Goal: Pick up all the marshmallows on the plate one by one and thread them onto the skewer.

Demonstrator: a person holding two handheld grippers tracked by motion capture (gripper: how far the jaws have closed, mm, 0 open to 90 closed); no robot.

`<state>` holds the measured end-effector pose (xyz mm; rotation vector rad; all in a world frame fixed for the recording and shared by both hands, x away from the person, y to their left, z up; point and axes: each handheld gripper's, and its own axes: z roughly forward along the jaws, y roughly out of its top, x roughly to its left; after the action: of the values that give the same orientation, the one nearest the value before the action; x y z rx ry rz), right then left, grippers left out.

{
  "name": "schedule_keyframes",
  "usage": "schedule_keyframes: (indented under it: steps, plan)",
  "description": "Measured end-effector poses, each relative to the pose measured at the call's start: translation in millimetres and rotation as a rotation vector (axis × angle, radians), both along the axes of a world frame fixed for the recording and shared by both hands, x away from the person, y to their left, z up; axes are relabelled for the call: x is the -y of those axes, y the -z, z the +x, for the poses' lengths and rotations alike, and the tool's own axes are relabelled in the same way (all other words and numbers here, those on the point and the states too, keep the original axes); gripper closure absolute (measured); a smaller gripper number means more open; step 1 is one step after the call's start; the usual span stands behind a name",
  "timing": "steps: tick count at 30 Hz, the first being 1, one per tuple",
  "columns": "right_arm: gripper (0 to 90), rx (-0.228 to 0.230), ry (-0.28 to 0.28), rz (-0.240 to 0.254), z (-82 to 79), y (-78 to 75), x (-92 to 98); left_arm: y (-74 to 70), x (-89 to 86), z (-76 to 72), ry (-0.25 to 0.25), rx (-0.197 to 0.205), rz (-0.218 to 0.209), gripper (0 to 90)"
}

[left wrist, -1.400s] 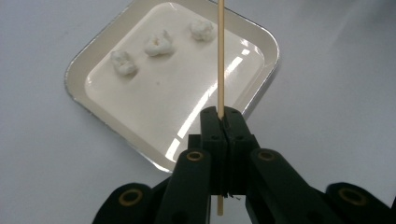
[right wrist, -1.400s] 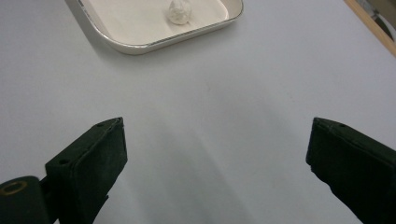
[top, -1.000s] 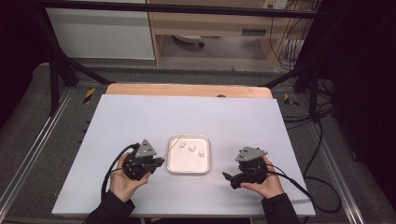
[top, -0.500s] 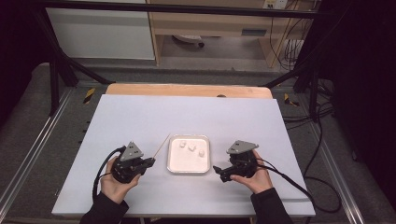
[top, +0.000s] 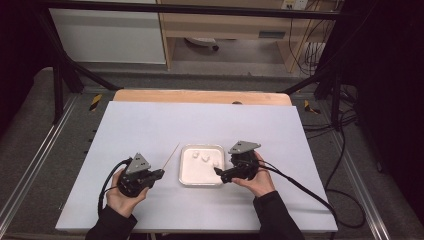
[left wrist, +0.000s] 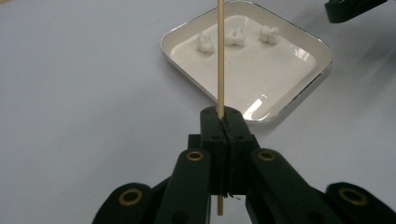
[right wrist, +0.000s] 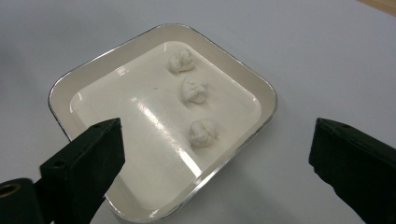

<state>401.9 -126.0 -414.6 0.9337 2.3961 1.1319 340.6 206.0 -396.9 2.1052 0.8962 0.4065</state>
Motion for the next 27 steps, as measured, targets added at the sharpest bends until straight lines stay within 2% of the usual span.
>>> schedule_keyframes:
  steps: [5, 11, 13, 15, 18, 24, 27]
  plan:
    - [13.1, -0.029, 0.001, 0.041, 11.8, 5.0, -10.3, 0.3, 0.1, -0.6, -0.001, 0.004, -0.008, 88.6]
    - [29.6, -0.072, -0.002, 0.030, 23.8, 15.6, -18.4, 0.8, 0.3, -0.4, 0.001, 0.001, -0.008, 88.5]
    - [34.1, -0.100, 0.000, 0.024, 26.1, 19.3, -18.8, 0.9, 0.1, -0.2, 0.002, 0.001, -0.009, 88.5]
    - [37.6, -0.108, 0.000, 0.006, 27.3, 22.7, -19.4, 1.2, 0.0, 0.0, 0.001, 0.001, -0.009, 88.6]
    - [46.3, -0.127, 0.001, 0.008, 28.2, 25.1, -20.0, 1.0, -0.3, 0.1, 0.001, 0.001, -0.010, 88.5]
    - [59.9, -0.134, -0.017, -0.021, 29.0, 30.3, -21.4, 0.7, -0.7, 0.2, 0.000, 0.002, -0.010, 88.5]
    - [66.0, -0.122, -0.017, -0.035, 27.8, 32.1, -22.5, 0.9, -0.2, 0.0, 0.000, 0.003, -0.010, 88.5]
